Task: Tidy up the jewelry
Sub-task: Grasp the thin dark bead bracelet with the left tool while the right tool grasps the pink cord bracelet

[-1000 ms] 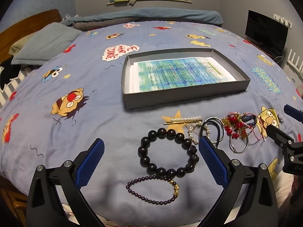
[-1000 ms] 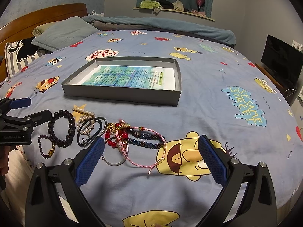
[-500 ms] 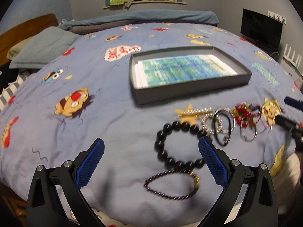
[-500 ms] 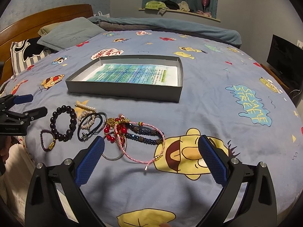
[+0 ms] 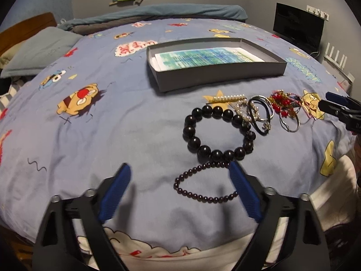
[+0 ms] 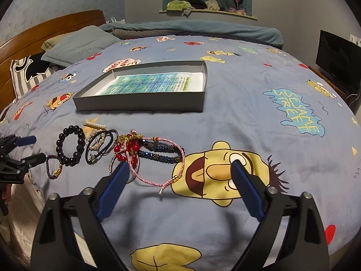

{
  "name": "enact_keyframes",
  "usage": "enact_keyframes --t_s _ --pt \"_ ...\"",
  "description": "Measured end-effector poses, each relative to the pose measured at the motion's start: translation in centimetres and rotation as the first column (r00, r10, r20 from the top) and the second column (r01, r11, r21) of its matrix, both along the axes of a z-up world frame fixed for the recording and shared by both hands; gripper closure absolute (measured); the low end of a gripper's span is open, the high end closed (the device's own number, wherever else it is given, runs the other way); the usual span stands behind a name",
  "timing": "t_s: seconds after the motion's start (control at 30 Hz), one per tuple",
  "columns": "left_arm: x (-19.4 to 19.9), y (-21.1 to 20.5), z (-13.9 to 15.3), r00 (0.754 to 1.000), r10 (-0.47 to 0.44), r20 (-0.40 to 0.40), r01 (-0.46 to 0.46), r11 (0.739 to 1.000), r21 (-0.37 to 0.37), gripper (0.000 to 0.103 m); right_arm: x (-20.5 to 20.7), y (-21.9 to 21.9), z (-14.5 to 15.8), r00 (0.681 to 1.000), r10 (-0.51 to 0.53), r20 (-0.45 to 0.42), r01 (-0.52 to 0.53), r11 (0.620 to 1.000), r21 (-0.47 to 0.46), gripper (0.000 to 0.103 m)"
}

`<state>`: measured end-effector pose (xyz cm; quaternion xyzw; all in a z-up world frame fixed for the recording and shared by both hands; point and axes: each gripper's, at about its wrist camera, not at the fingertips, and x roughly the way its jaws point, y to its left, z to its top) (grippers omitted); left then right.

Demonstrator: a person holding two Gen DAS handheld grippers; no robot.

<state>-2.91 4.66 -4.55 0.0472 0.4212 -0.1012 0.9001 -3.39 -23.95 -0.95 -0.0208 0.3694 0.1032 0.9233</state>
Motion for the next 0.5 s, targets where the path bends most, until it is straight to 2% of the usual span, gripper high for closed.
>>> enact_keyframes --t_s 0.03,0.27,0.43,0.5 --pt "0.0 0.0 -0.2 1.000 -0.006 -0.013 0.005 1.000 -0.003 0.033 0.0 0.1 0.0 1.000 0.004 -0.002 -0.004 1.000 -0.001 0.022" --pt "-0.4 -0.2 -0.8 0.998 -0.046 -0.042 0.046 0.999 -0.014 0.047 -0.5 1.9 0.1 0.994 0.110 -0.025 -0.109 0.994 0.015 0.042" --pt "0.3 -0.5 -1.9 0.995 -0.052 -0.087 0.052 0.999 0.000 0.068 -0.6 3.8 -0.9 0.985 0.166 -0.053 -0.168 0.986 -0.023 0.058" --pt "0.4 -0.6 -2.3 0.993 -0.057 -0.099 0.058 0.998 0.007 0.069 -0.4 4.2 -1.3 0.984 0.167 -0.058 -0.170 0.985 -0.035 0.061"
